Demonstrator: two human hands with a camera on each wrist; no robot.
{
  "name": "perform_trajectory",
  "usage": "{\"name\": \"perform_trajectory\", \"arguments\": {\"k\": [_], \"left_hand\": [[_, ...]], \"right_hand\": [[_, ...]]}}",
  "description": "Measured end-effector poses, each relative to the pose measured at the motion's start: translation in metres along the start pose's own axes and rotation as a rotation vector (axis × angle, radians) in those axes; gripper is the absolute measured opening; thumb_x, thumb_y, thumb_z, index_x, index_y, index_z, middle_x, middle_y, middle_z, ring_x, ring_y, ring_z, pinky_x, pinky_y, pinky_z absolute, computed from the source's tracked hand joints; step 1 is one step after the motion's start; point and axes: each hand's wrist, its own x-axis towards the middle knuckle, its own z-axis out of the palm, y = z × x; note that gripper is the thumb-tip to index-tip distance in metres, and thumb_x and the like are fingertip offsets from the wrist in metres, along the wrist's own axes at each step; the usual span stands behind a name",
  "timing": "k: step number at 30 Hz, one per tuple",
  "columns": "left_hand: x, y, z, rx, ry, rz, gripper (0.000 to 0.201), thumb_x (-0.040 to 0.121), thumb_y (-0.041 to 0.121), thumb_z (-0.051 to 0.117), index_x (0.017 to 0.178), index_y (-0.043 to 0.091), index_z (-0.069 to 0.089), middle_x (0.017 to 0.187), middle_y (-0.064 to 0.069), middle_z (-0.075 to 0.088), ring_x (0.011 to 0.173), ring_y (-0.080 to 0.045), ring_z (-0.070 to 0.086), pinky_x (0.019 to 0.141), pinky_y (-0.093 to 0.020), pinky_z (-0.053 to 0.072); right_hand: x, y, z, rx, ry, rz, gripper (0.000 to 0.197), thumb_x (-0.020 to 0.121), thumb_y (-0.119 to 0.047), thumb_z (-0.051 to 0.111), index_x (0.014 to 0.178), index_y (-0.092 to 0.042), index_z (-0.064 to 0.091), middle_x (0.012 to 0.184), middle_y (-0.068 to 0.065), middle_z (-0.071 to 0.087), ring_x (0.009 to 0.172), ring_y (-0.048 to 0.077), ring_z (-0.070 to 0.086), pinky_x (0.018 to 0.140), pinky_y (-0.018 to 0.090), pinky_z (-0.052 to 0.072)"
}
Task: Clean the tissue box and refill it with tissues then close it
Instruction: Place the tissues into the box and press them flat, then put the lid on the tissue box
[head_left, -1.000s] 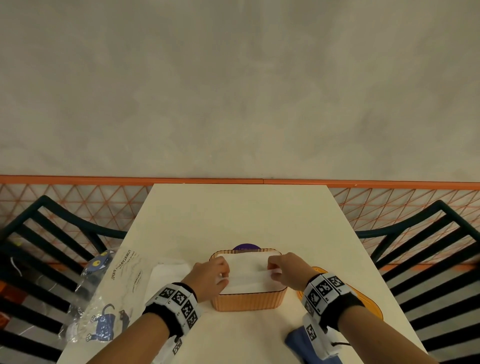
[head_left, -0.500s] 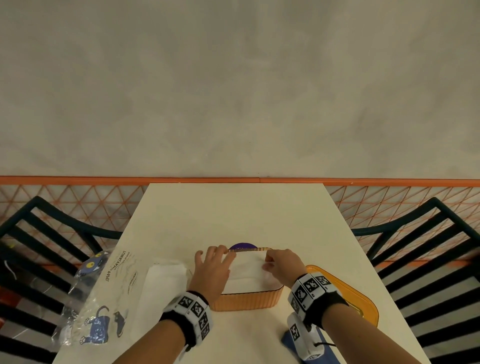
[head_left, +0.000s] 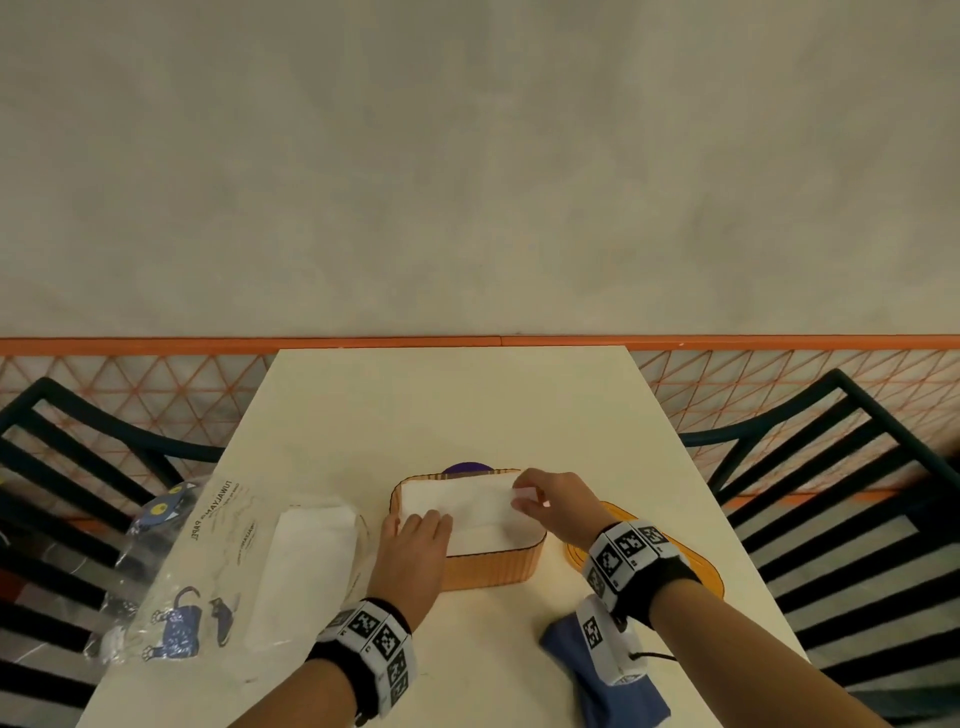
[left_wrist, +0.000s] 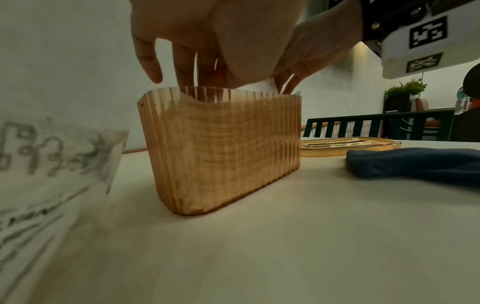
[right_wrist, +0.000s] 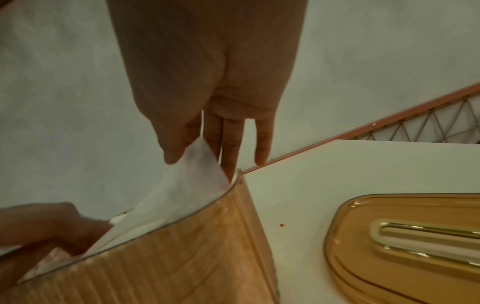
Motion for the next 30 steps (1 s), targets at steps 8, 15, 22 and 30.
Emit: {"name": "perform_trajectory", "arguments": {"k": [8, 15, 22, 30], "left_hand": [[-0.008, 0.013, 0.006, -0.002, 0.043, -0.089, 0.053, 0.031, 0.001, 0.085, 0.082, 0.012, 0.073, 0.073, -0.002, 0.066, 0.055, -0.019, 0.064, 0.062, -0.036, 0.053], [-0.011, 0.015, 0.009, 0.021, 0.074, -0.112, 0.059, 0.030, -0.003, 0.085, 0.087, 0.008, 0.072, 0.076, -0.006, 0.066, 0.055, -0.021, 0.064, 0.063, -0.040, 0.052], [-0.011, 0.018, 0.010, 0.035, 0.118, -0.121, 0.061, 0.026, -0.004, 0.087, 0.085, 0.007, 0.074, 0.074, -0.005, 0.066, 0.055, -0.020, 0.066, 0.065, -0.039, 0.053], [-0.012, 0.019, 0.010, 0.037, 0.125, -0.135, 0.063, 0.026, -0.005, 0.087, 0.087, 0.007, 0.074, 0.077, -0.006, 0.068, 0.058, -0.021, 0.067, 0.066, -0.040, 0.053]], "right_hand": [[-0.047, 0.083, -0.010, -0.087, 0.125, 0.235, 0.051, 0.088, -0.029, 0.061, 0.133, -0.020, 0.040, 0.130, 0.004, 0.052, 0.117, 0.018, 0.050, 0.099, 0.032, 0.045], [-0.059, 0.122, 0.016, -0.351, -0.219, 0.491, 0.122, 0.061, -0.052, 0.079, 0.148, -0.031, -0.004, 0.158, 0.011, -0.001, 0.145, 0.035, 0.005, 0.113, 0.055, 0.024], [-0.053, 0.140, 0.011, -0.385, -0.289, 0.514, 0.127, 0.055, -0.060, 0.078, 0.147, -0.032, -0.007, 0.151, 0.011, 0.019, 0.140, 0.034, 0.020, 0.110, 0.055, 0.027], [-0.031, 0.089, -0.035, -0.019, -0.067, 0.304, 0.123, 0.063, -0.043, 0.081, 0.147, -0.029, -0.007, 0.150, 0.010, 0.022, 0.137, 0.032, 0.023, 0.109, 0.055, 0.029]]}}
